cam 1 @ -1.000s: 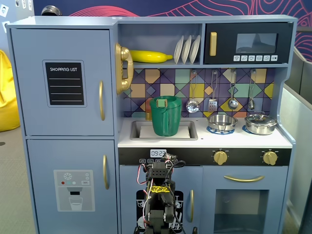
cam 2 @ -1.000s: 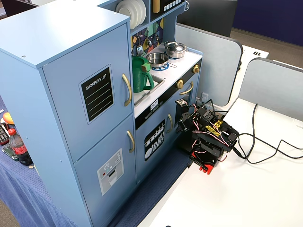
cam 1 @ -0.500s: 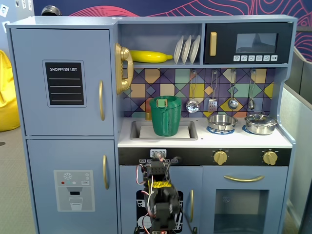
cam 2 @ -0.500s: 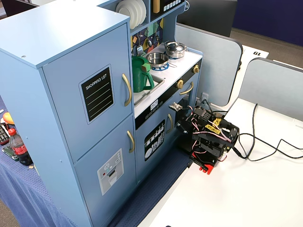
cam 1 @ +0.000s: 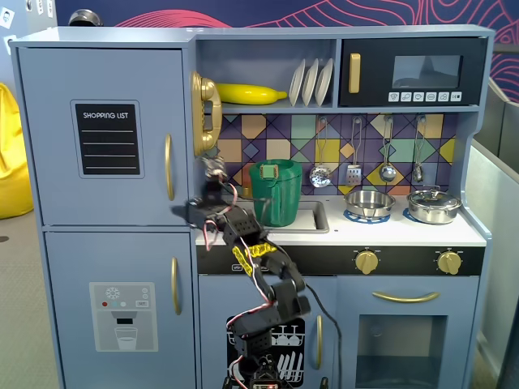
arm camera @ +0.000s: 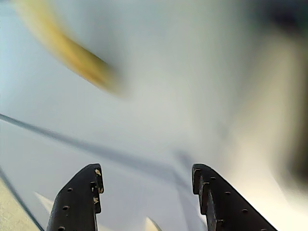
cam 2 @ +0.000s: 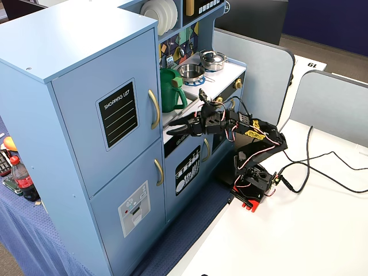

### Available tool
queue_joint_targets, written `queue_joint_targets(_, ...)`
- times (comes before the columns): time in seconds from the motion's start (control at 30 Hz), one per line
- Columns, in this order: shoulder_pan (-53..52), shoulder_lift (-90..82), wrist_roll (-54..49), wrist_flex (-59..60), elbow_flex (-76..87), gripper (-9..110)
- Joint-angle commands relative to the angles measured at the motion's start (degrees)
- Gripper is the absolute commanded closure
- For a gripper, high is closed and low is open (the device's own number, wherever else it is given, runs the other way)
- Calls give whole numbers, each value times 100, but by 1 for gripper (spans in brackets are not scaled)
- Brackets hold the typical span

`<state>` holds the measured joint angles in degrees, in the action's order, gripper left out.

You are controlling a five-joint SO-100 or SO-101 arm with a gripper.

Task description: Open the left cabinet door

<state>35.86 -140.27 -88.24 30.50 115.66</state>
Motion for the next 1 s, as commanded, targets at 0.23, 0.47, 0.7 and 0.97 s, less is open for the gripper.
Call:
queue_joint_targets(0.23, 193, 844, -1037, -861, -1371, 84)
queue_joint_targets(0.47, 343, 1468, -1134, -1433, -1846, 85)
queue_joint_targets(0.7, 1336, 1573, -1187, -1151, -2276, 87)
queue_joint_targets(0.97, 1934, 510, -1072, -70, -1934, 88)
